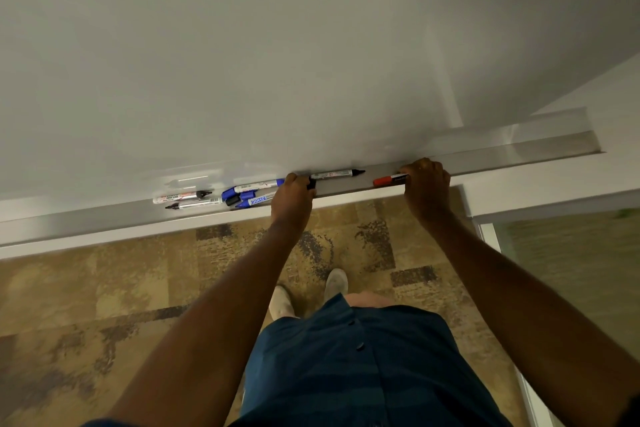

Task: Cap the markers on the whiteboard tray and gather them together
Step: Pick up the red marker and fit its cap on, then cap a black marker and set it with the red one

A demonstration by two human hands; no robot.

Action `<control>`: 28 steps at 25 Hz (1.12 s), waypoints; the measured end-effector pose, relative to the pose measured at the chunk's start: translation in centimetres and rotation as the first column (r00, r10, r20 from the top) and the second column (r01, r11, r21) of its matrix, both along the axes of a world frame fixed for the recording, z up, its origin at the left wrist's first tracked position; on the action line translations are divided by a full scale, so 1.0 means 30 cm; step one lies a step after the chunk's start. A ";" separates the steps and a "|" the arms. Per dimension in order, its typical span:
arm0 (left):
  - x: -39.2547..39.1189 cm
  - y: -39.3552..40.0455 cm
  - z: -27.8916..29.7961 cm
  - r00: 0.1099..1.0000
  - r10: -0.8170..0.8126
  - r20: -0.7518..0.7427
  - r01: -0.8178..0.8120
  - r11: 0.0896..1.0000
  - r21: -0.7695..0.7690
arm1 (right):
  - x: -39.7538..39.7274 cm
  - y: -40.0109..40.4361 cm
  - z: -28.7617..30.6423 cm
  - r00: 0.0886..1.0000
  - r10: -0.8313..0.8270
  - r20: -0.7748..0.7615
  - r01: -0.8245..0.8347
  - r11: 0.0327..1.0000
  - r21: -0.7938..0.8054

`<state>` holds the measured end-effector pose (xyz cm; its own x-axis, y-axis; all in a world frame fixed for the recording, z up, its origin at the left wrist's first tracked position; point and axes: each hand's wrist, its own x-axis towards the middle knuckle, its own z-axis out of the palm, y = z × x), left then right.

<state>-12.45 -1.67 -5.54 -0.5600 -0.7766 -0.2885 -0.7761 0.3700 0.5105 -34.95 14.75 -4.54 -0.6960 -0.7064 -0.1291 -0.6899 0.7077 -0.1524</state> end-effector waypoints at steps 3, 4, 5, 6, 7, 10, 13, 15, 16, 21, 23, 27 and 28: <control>-0.014 0.007 -0.006 1.000 0.028 -0.001 -0.028 1.000 -0.002 | 0.080 -0.065 0.009 0.983 0.184 -0.010 -0.184 0.978 -0.102; -0.017 0.011 -0.009 0.999 0.034 0.001 -0.034 0.999 -0.009 | 0.122 -0.100 0.007 0.963 0.268 0.015 -0.264 0.955 -0.136; -0.022 0.014 -0.013 0.999 0.037 0.007 -0.037 0.999 -0.018 | 0.163 -0.136 0.001 0.942 0.333 0.042 -0.322 0.932 -0.166; -0.026 0.017 -0.014 0.999 0.041 0.018 -0.040 0.999 -0.028 | 0.202 -0.169 -0.004 0.925 0.375 0.061 -0.359 0.914 -0.187; -0.031 0.019 -0.015 0.998 0.048 0.031 -0.047 0.998 -0.037 | 0.229 -0.196 -0.011 0.914 0.399 0.079 -0.378 0.905 -0.195; -0.043 0.027 -0.015 0.996 0.088 0.028 -0.086 0.994 -0.066 | 0.260 -0.227 -0.040 0.901 0.409 0.145 -0.385 0.908 -0.164; -0.043 0.031 -0.017 0.993 0.114 0.005 -0.113 0.989 -0.091 | 0.251 -0.227 -0.059 0.895 0.418 0.154 -0.398 0.906 -0.147; -0.036 0.029 -0.017 0.993 0.116 0.022 -0.114 0.989 -0.090 | 0.246 -0.231 -0.065 0.889 0.429 0.160 -0.406 0.900 -0.157; -0.032 0.028 -0.017 0.993 0.119 0.022 -0.116 0.990 -0.085 | 0.244 -0.232 -0.064 0.887 0.432 0.160 -0.407 0.898 -0.168; -0.007 0.026 -0.001 0.976 0.172 -0.132 -0.167 0.985 0.043 | 0.242 -0.200 -0.022 0.893 0.415 0.175 -0.328 0.866 -0.378; 0.012 0.025 0.004 0.936 0.254 -0.245 -0.210 0.959 0.192 | 0.255 -0.179 0.013 0.897 0.297 0.327 -0.096 0.853 -0.512; 0.048 0.025 0.004 0.812 0.488 -0.321 -0.303 0.821 0.484 | 0.280 -0.170 0.067 0.578 0.055 0.814 0.623 0.615 -0.483; 0.055 0.024 0.007 0.799 0.502 -0.332 -0.295 0.807 0.512 | 0.281 -0.170 0.071 0.456 0.069 0.887 0.726 0.548 -0.416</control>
